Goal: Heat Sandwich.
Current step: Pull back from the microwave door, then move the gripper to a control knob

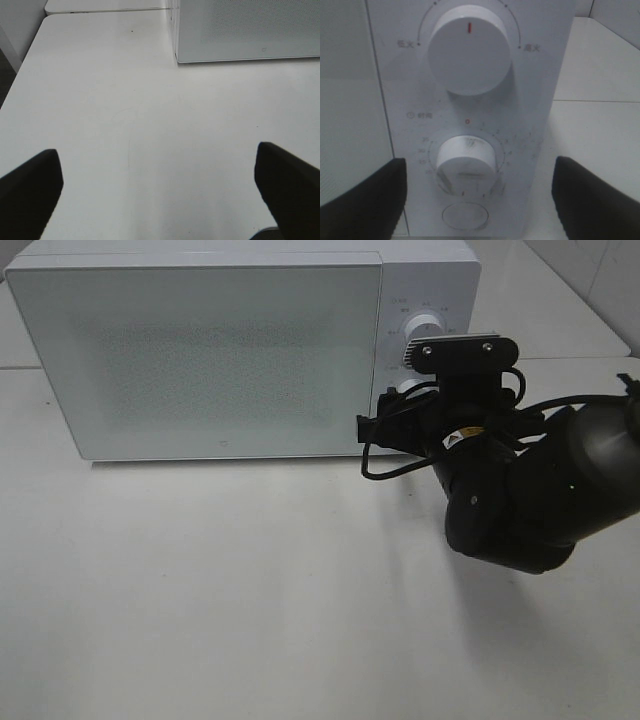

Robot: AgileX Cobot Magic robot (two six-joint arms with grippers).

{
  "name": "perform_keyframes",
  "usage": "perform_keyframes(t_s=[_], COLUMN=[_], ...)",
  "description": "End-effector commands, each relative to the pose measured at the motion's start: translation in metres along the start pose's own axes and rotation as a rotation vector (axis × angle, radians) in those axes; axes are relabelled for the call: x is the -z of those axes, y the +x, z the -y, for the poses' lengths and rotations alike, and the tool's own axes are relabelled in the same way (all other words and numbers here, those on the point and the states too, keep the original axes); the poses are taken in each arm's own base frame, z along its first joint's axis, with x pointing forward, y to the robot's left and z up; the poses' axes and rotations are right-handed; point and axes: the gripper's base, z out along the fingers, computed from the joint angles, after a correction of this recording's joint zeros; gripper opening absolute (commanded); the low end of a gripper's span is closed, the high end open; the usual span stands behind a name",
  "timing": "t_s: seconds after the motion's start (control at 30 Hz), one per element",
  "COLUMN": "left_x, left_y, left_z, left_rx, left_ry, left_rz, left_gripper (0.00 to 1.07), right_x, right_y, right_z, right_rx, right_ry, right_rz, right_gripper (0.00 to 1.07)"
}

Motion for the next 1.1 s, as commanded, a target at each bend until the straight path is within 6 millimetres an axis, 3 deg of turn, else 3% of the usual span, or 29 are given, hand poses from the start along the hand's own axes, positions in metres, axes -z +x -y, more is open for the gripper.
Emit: perform_keyframes(t_s=[0.03, 0.3, 0.6, 0.7, 0.77, 0.8, 0.93, 1.1], left_x=[0.003, 0.003, 0.003, 0.003, 0.003, 0.003, 0.003, 0.003], left_y=[0.001, 0.001, 0.001, 0.001, 0.001, 0.001, 0.001, 0.001], left_z=[0.001, 0.001, 0.001, 0.001, 0.001, 0.001, 0.001, 0.001], left_rx=[0.006, 0.006, 0.006, 0.006, 0.006, 0.006, 0.006, 0.006], left_ry=[0.005, 0.005, 0.005, 0.005, 0.005, 0.005, 0.005, 0.005], left_rz=[0.038, 0.038, 0.038, 0.038, 0.038, 0.038, 0.038, 0.038], left_gripper=[1.01, 1.01, 1.01, 1.01, 1.01, 1.01, 1.01, 1.01], right_x=[-0.005, -0.023, -0.027, -0.027, -0.027, -0.027, -0.027, -0.027], right_y=[-0.003, 0.006, 0.007, 0.006, 0.007, 0.007, 0.007, 0.007], right_z=[-0.001, -0.01, -0.01, -0.009, -0.009, -0.009, -0.009, -0.009], right_rx=[-0.007, -0.012, -0.015, -0.016, -0.016, -0.016, -0.016, -0.016], right_ry=[-0.009, -0.008, 0.008, 0.011, 0.01, 0.01, 0.01, 0.01], right_rz=[0.017, 0.017, 0.033, 0.038, 0.036, 0.036, 0.036, 0.036], right_gripper=[0.76, 0.76, 0.71, 0.63, 0.48, 0.48, 0.17, 0.09])
